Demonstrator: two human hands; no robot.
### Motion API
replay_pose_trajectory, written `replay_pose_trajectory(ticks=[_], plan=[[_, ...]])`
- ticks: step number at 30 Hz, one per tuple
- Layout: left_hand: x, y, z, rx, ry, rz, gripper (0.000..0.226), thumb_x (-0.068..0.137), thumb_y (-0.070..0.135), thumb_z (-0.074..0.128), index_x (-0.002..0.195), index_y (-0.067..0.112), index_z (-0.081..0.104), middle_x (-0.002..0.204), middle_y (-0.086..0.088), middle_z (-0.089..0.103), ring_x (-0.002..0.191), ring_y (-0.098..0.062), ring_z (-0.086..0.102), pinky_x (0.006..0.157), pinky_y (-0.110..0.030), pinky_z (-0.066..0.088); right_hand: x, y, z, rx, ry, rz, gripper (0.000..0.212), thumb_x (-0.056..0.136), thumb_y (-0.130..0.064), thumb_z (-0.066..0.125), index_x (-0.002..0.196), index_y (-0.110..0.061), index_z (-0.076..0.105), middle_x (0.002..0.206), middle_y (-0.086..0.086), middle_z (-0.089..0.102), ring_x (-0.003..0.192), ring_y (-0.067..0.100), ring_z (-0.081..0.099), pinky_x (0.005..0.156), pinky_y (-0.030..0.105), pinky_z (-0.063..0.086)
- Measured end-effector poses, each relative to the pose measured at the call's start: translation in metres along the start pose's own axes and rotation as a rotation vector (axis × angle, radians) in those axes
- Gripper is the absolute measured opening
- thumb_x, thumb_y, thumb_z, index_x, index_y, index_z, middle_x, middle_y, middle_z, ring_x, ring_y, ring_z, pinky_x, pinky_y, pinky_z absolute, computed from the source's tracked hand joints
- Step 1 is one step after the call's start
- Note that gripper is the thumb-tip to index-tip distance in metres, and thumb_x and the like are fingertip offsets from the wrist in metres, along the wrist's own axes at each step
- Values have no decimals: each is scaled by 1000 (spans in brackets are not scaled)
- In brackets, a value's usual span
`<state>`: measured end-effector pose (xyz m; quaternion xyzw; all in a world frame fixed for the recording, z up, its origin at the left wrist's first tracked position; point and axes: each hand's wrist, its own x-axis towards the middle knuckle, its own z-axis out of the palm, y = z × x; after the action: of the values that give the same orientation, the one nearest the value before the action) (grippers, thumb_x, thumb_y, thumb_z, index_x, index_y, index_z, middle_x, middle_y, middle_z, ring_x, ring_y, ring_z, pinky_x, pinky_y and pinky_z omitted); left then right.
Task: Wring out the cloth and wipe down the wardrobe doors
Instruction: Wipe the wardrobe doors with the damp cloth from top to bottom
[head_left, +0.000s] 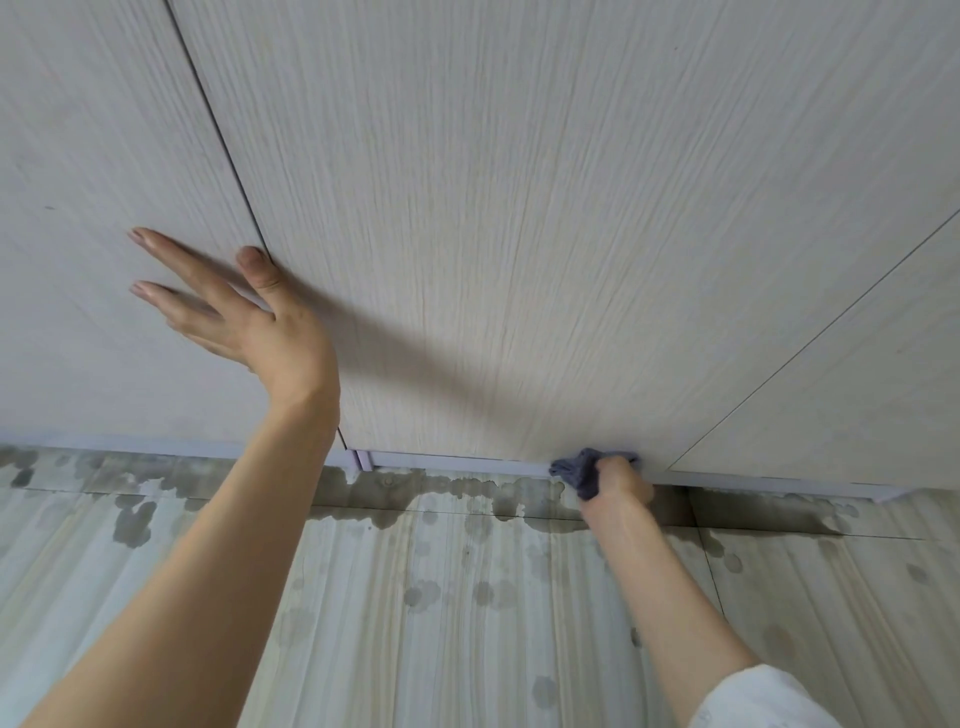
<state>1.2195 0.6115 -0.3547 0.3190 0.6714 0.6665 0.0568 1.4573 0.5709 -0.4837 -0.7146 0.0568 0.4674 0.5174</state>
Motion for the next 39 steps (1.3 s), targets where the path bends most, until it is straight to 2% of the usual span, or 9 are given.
replay_pose_trajectory(ticks=[5,13,22,25,28,31,33,36,39], plan=[[1,0,-2,-52,-54,-5,62,100,39,25,151,12,1,158,-9,-8,145,-27,-12,116,-45,-6,-16,50,56,107,-144,133,23,84,10,47,102,-4,50,104,13,59,99,30,59,93,47,48],[2,-3,-3,-66,-77,-23,63,100,41,27,151,14,0,157,-11,-11,144,-26,-14,116,-48,-5,-49,68,96,66,-286,352,43,91,9,35,133,1,41,134,20,46,122,35,47,98,42,43],[4,-8,-5,-113,-111,-68,68,95,51,27,151,25,-3,157,-10,-16,144,-23,-17,116,-51,-1,-107,84,125,186,-444,552,35,93,13,30,125,11,45,133,22,47,126,38,44,91,38,45],[4,-9,-4,-116,-113,-77,69,94,53,27,150,27,-3,157,-10,-16,144,-24,-17,116,-52,-1,-115,88,135,230,-456,574,33,93,14,26,113,11,52,133,21,48,130,34,41,108,36,35],[3,-7,-5,-118,-114,-74,68,96,50,27,151,25,-2,157,-10,-17,144,-23,-18,116,-51,-3,-122,83,139,216,-451,561,46,91,15,23,130,9,46,144,21,38,135,33,33,111,38,31],[3,-6,-7,-109,-120,-92,66,97,49,29,151,26,-2,156,-10,-18,144,-24,-18,116,-51,-3,-133,67,133,290,-526,605,40,90,14,21,109,13,57,147,20,30,140,31,21,105,38,38],[3,-7,-9,-115,-136,-121,67,95,52,31,150,31,-2,156,-9,-19,144,-24,-16,116,-52,-1,-138,57,124,343,-636,644,39,91,14,22,83,11,60,132,22,51,132,25,41,98,32,44],[3,-7,-14,-127,-165,-160,65,96,50,35,149,38,-1,156,-5,-19,145,-23,-11,117,-50,3,-140,41,106,416,-757,645,53,94,12,22,58,17,60,69,30,63,104,29,60,113,34,24],[1,-7,-20,-128,-176,-120,63,98,47,37,149,36,2,157,-5,-15,145,-19,-9,118,-45,3,-139,28,85,534,-808,629,25,91,10,36,93,14,60,103,32,62,117,38,52,107,42,36]])
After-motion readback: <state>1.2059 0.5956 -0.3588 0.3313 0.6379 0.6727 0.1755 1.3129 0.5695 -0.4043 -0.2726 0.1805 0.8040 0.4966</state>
